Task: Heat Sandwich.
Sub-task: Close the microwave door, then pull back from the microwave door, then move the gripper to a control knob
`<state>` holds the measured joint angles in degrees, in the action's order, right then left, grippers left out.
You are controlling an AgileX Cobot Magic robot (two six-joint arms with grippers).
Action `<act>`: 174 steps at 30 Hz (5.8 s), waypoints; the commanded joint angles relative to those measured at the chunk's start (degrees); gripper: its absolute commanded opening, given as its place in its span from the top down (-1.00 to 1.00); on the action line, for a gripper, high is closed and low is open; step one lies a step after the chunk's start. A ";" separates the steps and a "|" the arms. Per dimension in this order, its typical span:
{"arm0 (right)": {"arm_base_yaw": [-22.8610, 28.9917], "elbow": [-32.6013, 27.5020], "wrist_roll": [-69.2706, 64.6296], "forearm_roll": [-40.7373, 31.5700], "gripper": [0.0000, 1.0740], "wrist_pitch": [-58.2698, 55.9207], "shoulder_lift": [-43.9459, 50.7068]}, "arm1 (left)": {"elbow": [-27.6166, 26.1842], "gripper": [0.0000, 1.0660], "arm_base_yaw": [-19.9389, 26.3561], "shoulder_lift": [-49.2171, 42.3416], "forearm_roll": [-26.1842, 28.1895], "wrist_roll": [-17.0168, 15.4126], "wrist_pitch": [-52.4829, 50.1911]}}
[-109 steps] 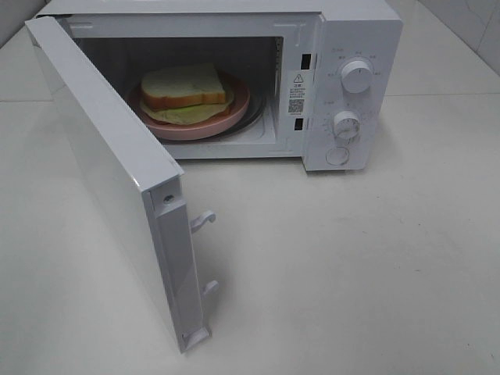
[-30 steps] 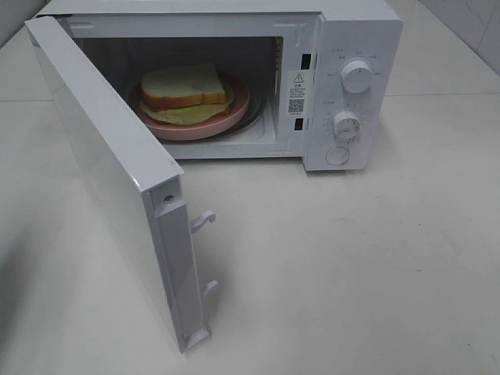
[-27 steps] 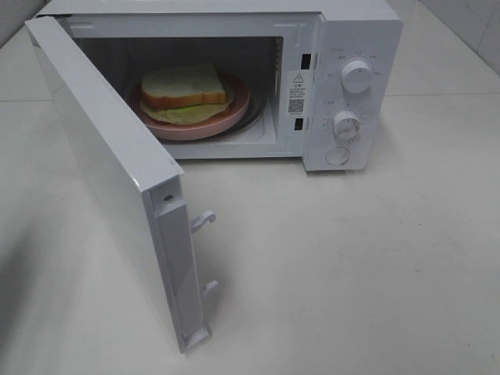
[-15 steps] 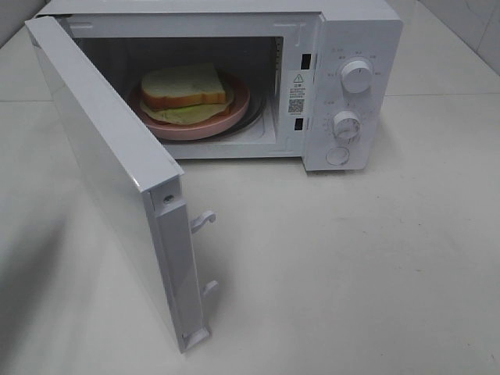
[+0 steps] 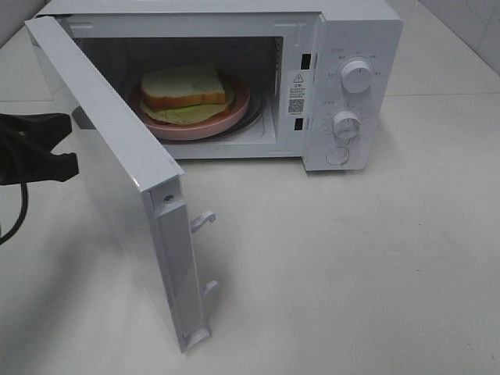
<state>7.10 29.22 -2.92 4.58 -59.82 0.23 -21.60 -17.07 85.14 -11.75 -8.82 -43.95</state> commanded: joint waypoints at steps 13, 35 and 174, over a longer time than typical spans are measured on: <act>-0.34 -0.23 -0.06 0.23 -0.42 0.23 1.55 | -9.11 1.00 -12.49 8.08 10.94 3.84 -0.80; -0.34 -0.23 -0.06 0.23 -0.42 0.23 1.55 | -30.77 1.00 -23.61 21.37 25.44 13.24 5.67; -0.34 -0.23 -0.06 0.23 -0.42 0.23 1.55 | -19.25 -0.89 6.76 -21.77 13.46 0.97 78.27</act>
<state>7.10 29.22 -2.92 4.53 -59.82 0.23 -41.31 -10.71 64.11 1.60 -7.68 33.92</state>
